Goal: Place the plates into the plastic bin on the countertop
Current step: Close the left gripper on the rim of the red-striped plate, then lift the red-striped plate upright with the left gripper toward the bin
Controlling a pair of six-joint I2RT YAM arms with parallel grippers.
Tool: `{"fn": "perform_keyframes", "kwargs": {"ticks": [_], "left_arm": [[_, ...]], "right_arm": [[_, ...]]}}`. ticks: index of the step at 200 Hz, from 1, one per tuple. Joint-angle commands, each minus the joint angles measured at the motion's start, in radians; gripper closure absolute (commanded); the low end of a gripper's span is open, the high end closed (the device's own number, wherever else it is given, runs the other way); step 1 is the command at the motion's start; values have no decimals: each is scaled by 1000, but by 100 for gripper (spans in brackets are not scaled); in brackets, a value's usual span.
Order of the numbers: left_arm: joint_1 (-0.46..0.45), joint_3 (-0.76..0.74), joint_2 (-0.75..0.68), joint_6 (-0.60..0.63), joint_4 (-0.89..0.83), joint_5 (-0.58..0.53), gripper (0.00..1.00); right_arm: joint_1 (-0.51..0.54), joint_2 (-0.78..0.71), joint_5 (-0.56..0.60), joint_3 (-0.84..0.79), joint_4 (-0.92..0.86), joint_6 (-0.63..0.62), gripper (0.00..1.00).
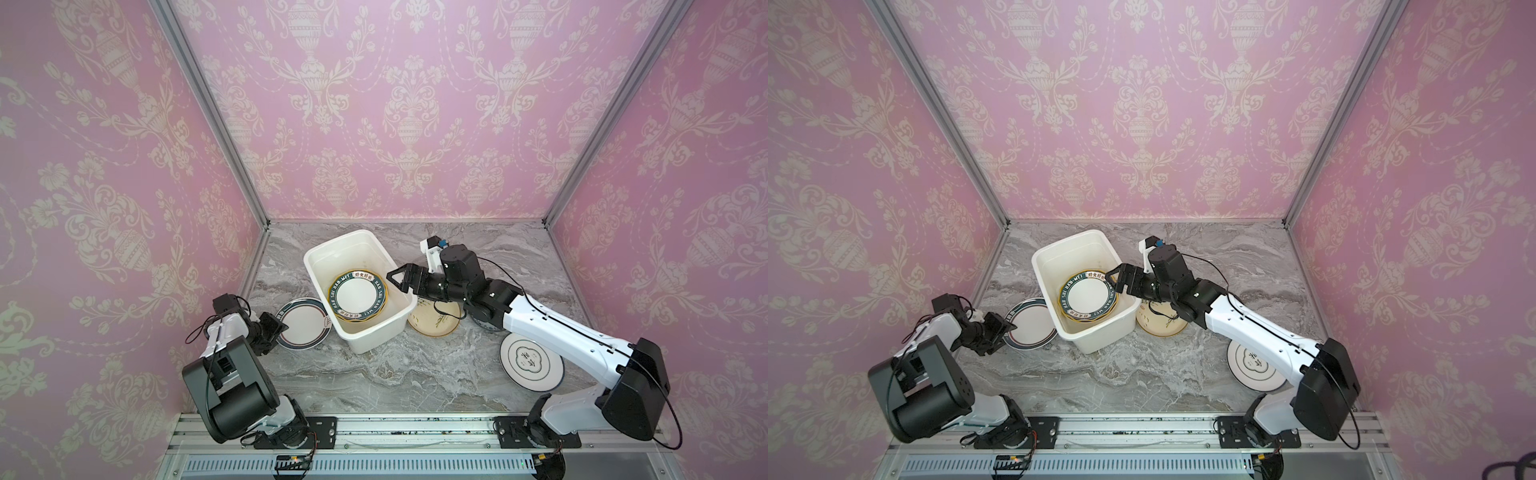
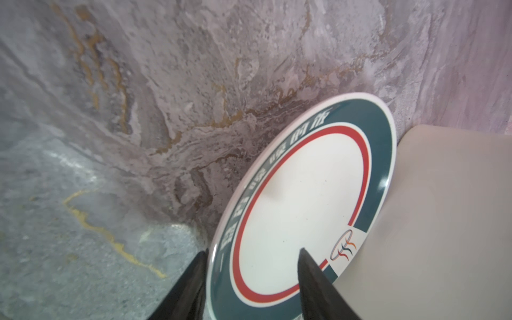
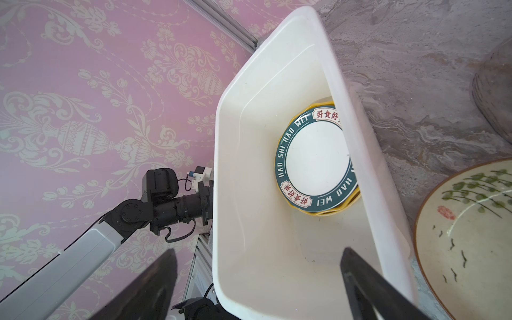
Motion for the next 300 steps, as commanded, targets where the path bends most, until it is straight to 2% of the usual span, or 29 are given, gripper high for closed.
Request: {"fn": "perform_keyframes", "kwargs": {"ticks": [1,67,152,197,243,300], "left_arm": [[-18,-5,-46,-33,48,194,52],[-18,-9,-98,-140,116,225,67],[-18,-45,-111,-150,124,194,91],[-18,-45,-125,-165,110,146,99],[-18,4,-156,-214,89,109,100],[-18,68,-178,-452,245,80,100]], "right_arm": [[-6,26,-3,-6,24,11,8],[-5,64,-28,-4,28,23,9],[4,71,-18,3,29,37,10],[10,69,-11,30,-6,29,10],[30,76,2,116,-87,5,10],[36,36,8,160,-157,27,10]]}}
